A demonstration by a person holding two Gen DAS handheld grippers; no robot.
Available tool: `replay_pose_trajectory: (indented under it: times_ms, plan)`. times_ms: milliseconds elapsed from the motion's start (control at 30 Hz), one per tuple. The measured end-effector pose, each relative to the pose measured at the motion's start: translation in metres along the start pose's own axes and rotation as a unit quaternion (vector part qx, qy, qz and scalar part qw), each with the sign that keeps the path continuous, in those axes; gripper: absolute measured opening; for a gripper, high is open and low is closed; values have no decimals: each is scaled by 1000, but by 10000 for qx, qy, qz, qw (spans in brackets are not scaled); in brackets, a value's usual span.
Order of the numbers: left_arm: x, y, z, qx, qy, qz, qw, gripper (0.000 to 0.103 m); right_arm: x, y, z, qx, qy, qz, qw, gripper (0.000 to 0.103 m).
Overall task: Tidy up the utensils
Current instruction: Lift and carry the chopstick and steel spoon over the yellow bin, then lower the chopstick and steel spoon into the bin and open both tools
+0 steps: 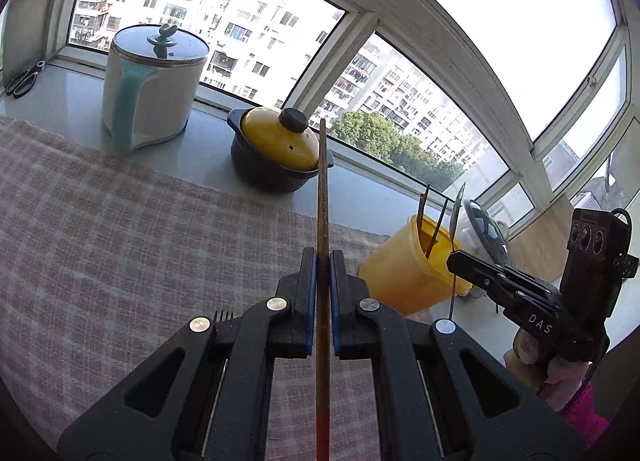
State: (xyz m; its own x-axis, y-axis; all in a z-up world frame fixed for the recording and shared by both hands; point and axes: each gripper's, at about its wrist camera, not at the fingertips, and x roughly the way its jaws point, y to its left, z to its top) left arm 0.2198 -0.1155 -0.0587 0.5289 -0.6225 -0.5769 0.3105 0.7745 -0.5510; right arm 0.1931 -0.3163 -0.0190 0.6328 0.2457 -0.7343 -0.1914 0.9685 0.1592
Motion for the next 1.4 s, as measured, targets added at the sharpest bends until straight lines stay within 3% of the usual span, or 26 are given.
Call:
replay_pose_trajectory:
  times_ms: [300, 633, 1133, 1400]
  plan:
    - [44, -55, 20, 192, -134, -247, 9994, 4, -40, -72, 6, 313, -281, -396, 9983, 2]
    - [93, -109, 34, 355, -192, -466, 9981, 4, -53, -129, 13, 560, -469, -592, 9956, 2]
    - [157, -151, 56, 542, -401, -199, 9975, 4, -39, -179, 16, 859, -519, -579, 9933, 2]
    - [188, -159, 54, 763, -518, -1, 9957, 4, -24, -185, 16, 912, -435, -526, 9935, 2]
